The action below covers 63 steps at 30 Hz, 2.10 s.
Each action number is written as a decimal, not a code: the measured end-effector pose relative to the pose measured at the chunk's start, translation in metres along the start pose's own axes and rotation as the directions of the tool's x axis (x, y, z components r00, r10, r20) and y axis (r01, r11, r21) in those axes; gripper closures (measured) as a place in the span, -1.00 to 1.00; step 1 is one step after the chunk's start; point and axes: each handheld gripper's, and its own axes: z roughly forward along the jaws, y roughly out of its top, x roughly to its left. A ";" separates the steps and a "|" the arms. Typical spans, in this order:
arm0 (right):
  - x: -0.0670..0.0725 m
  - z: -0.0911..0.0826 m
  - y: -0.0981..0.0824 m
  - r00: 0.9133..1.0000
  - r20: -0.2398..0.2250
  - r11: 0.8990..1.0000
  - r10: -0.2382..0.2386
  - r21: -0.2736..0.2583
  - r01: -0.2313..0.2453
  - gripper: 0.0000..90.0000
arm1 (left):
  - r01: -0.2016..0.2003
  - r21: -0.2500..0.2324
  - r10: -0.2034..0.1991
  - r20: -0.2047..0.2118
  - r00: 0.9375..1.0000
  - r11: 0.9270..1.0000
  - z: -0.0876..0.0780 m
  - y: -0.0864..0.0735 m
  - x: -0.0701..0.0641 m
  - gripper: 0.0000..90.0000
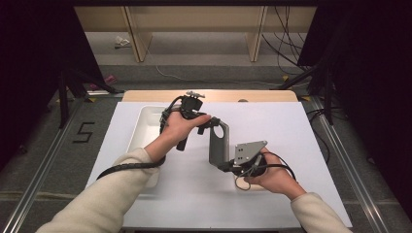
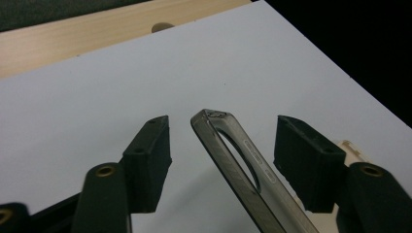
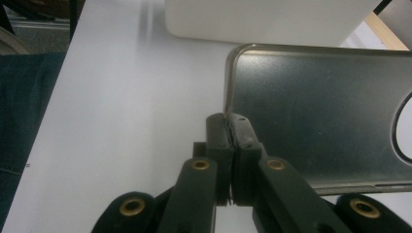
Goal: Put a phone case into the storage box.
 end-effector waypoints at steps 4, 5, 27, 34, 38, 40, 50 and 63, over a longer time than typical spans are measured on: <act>0.000 0.000 0.001 1.000 0.004 1.000 -0.008 0.001 0.008 0.98 | 0.016 0.022 -0.016 -0.003 1.000 1.000 0.003 -0.001 0.002 0.00; 0.000 0.000 0.002 1.000 0.006 1.000 -0.012 -0.001 0.012 0.98 | 0.036 0.038 -0.037 0.002 0.999 0.999 0.005 -0.001 0.003 0.03; 0.008 0.014 0.004 0.996 -0.006 0.993 -0.084 0.088 0.084 0.98 | 0.172 -0.009 -0.170 0.110 0.979 0.985 -0.003 -0.005 -0.006 0.76; 0.007 0.015 0.003 0.997 0.025 0.993 -0.074 0.097 0.071 0.82 | 0.048 -0.097 -0.039 0.099 0.994 0.994 -0.016 -0.004 -0.025 0.81; 0.003 0.010 0.003 0.993 0.119 0.998 0.006 0.068 -0.014 0.29 | -0.041 -0.151 0.052 0.068 0.996 0.988 -0.022 -0.009 -0.025 0.81; 0.000 0.007 0.001 0.982 0.172 0.995 0.080 0.043 -0.089 -0.03 | -0.064 -0.176 0.074 0.054 0.996 0.982 -0.025 -0.013 -0.023 0.81; -0.009 -0.010 -0.012 0.919 0.282 0.961 0.276 -0.086 -0.263 -0.58 | -0.174 -0.339 0.199 0.040 0.979 0.924 -0.048 -0.041 -0.003 0.81; -0.014 -0.029 -0.025 0.858 0.338 0.921 0.385 -0.204 -0.333 -0.64 | -0.214 -0.479 0.248 0.008 0.969 0.851 -0.081 -0.068 0.011 0.81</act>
